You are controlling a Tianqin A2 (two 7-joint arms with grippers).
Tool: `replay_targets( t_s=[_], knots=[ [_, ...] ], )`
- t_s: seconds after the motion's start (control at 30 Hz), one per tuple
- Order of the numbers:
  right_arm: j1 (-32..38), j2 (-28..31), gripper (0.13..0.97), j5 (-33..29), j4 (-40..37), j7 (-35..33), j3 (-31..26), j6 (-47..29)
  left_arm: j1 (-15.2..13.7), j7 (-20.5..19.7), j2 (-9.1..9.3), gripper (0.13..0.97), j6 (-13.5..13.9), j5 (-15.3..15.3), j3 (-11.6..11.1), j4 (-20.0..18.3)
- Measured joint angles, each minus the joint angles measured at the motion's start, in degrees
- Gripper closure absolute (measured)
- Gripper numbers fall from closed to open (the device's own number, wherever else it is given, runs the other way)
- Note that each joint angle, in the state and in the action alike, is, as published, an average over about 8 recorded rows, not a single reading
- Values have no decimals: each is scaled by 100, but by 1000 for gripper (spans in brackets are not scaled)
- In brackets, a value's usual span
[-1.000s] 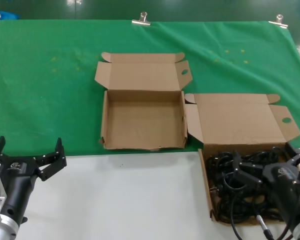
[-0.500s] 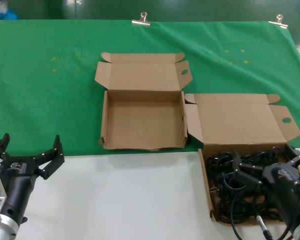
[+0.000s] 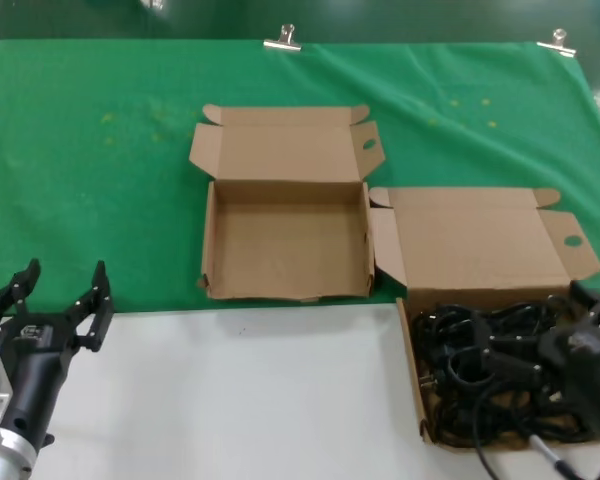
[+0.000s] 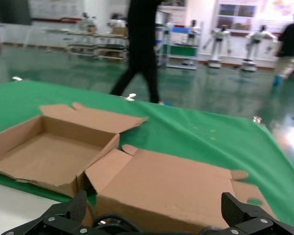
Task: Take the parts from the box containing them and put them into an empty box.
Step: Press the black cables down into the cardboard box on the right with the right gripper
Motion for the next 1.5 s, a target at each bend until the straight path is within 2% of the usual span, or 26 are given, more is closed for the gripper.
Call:
replay_targets(
  t_s=[0.17,0.33,0.63,0.8,1.0,1.17,1.33,1.5],
  knots=[
    [391,836,129,117,-56,323,-250,-416,0,0,0,569,0,0,0,0],
    [864,1463,129,22,-159,561,-270,-1209,0,0,0,689,0,0,0,0],
    [1623,2062,129,-264,-304,355,-232,-2832,0,0,0,831,0,0,0,0],
    [2097,2212,129,-472,-490,-194,-309,-3805,0,0,0,878,0,0,0,0],
    [2786,2306,129,-816,-928,-1153,-525,-5070,0,0,0,923,0,0,0,0],
    [3409,2260,129,-1134,-1422,-1992,-727,-5991,0,0,0,924,0,0,0,0],
    [3890,2098,129,-1396,-1897,-2725,-893,-6597,0,0,0,928,0,0,0,0],
    [4165,1834,129,-1658,-2371,-3437,-1018,-6827,0,0,0,929,0,0,0,0]
  ],
)
